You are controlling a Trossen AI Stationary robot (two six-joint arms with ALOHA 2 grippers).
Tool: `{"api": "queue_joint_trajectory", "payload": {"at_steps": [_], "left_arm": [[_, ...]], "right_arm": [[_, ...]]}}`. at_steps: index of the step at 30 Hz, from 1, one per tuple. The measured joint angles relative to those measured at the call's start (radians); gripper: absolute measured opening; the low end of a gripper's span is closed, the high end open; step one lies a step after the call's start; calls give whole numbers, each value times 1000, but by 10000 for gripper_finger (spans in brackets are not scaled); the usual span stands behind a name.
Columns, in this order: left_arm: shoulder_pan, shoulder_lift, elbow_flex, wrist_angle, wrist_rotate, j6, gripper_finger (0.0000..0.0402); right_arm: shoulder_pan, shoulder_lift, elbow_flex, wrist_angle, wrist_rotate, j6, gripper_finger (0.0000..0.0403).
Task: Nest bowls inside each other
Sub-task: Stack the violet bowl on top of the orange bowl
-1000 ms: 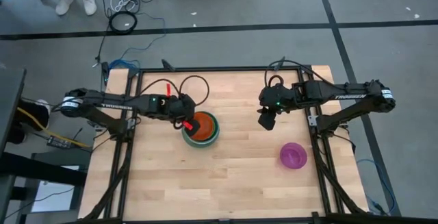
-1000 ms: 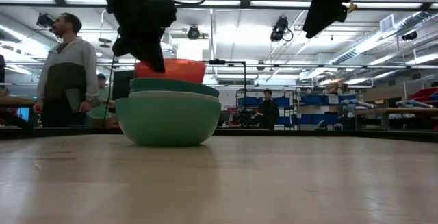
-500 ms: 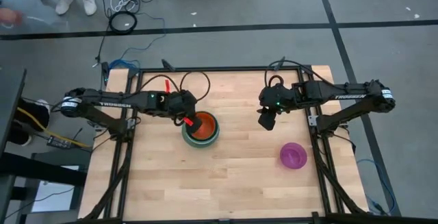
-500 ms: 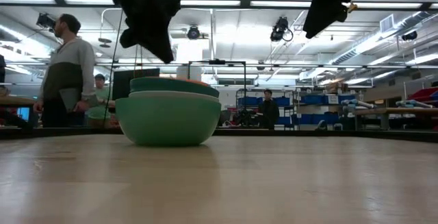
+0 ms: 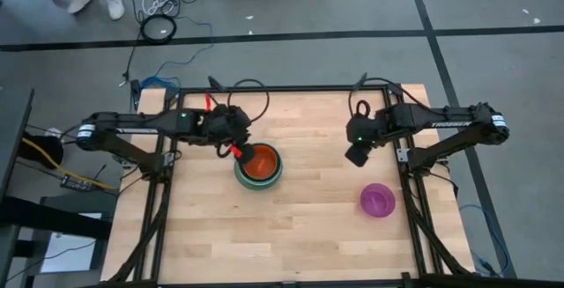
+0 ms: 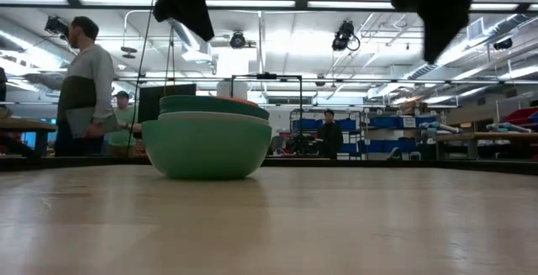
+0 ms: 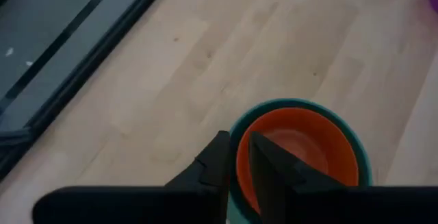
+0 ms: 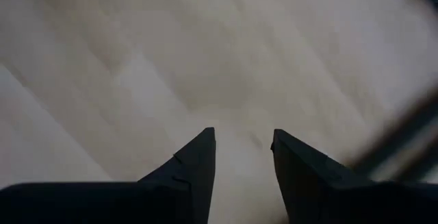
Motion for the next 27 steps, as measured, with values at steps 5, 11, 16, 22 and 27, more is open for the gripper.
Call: {"api": "queue_joint_trajectory", "payload": {"at_steps": [5, 11, 16, 22, 27], "left_arm": [[-27, -76, 2, -82, -15, -27, 63], [-82, -188, -45, -125, -64, -109, 63], [-141, -252, -89, -122, -86, -168, 63], [-189, -296, -151, -121, -110, -238, 63], [-198, -302, -186, -119, -117, -266, 63]], "right_arm": [[33, 0, 0, -176, -98, 52, 132], [155, -2, -17, -219, -172, 101, 132], [258, -11, -146, -129, -245, 147, 132], [388, -11, -344, 86, -275, 166, 132], [472, -12, -418, 142, -206, 199, 129]]}}
